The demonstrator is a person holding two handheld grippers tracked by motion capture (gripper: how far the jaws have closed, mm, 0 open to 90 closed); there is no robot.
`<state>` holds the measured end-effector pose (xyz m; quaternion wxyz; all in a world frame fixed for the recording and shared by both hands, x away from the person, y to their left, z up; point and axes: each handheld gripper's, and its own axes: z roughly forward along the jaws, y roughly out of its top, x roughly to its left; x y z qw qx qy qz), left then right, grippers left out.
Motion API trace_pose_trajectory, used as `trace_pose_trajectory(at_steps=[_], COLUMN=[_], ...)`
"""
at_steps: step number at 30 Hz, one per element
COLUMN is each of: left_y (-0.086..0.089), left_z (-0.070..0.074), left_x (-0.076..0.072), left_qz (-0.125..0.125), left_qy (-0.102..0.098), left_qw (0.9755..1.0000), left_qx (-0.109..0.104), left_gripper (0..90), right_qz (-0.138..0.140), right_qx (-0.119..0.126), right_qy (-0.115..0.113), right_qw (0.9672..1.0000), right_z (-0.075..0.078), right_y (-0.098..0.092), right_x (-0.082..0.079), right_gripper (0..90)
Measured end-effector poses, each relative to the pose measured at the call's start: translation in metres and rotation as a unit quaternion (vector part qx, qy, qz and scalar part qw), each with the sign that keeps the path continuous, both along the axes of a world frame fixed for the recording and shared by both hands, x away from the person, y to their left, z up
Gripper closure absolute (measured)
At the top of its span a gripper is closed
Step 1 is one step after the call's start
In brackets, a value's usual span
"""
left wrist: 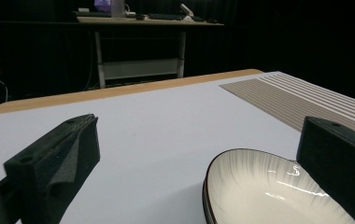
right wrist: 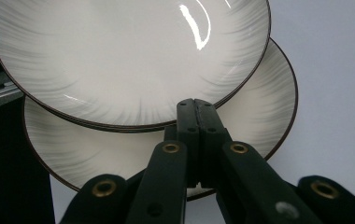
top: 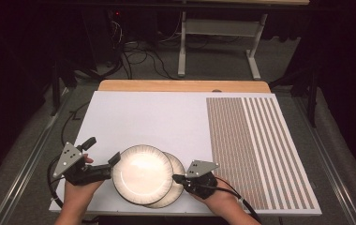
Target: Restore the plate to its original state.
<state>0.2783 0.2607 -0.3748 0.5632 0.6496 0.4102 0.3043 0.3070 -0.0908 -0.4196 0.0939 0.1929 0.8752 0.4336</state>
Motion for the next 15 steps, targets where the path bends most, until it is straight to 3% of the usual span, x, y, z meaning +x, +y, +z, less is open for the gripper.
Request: trace_pose_trajectory(at_steps=[15], left_y=[-0.0083], left_z=[-0.0004], left_x=[-0.0002], left_qz=[-0.008], left_qy=[-0.001], left_qw=[0.9999], left_qx=[0.01], left_gripper=[0.5], right_qz=[0.002], right_qx=[-0.002], right_qy=[0.0], right_qw=[1.0], right_z=[0.0006], right_y=[0.0], right_x=[-0.0011], right_gripper=[90.0])
